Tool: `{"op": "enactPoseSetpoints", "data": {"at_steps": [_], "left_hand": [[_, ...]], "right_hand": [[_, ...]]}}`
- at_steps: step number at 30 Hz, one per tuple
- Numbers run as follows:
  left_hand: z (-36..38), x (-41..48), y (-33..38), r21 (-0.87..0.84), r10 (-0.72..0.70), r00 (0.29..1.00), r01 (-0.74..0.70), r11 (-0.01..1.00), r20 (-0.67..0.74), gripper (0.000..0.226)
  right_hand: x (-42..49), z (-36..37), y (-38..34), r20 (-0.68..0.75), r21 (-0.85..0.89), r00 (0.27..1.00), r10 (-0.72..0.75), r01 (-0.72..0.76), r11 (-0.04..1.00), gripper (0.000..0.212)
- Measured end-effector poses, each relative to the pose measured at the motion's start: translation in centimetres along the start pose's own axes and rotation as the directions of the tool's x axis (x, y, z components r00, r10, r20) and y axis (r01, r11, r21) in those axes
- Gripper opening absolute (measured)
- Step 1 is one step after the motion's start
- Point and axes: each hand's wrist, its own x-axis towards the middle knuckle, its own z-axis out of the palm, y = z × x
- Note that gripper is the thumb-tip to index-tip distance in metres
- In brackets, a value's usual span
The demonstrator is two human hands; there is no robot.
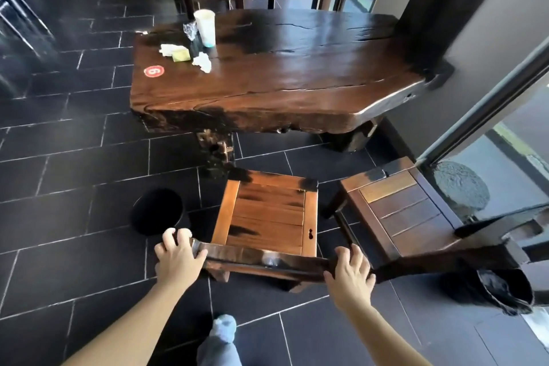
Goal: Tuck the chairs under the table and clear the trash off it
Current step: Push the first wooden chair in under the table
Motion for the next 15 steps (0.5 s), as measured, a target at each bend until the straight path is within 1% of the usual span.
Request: {"op": "enactPoseSetpoints", "data": {"at_steps": [2, 4, 7, 11, 15], "left_hand": [[0.9, 0.4, 0.1, 0.084, 0.048, 0.999, -0.049, 0.995, 0.019, 0.050], [1.2, 0.7, -0.5, 0.117, 0.097, 0.994, -0.102, 0.988, 0.047, 0.057], [1.1, 1.4, -1.0, 0.157, 0.126, 0.991, -0.131, 0.979, 0.038, 0.063], [1.4, 1.4, -0.7, 0.195, 0.203, 0.978, -0.209, 0.958, 0.048, 0.067], [1.5, 1.0, -0.3, 0.192, 0.205, 0.977, -0.211, 0.958, 0.054, 0.068]], "right_hand": [[0.5, 0.0, 0.3, -0.010, -0.024, 1.000, -0.001, 0.000, 1.000, 0.054], [0.9, 0.3, 0.4, -0.036, -0.041, 0.999, -0.004, 0.003, 0.999, 0.053], [1.4, 0.7, 0.3, -0.067, -0.023, 0.998, -0.017, 0.016, 1.000, 0.051], [2.5, 0.4, 0.8, -0.089, 0.006, 0.995, -0.039, 0.039, 0.999, 0.048], [3.0, 0.4, 1.4, -0.089, -0.020, 0.995, -0.053, 0.051, 0.998, 0.045]]}}
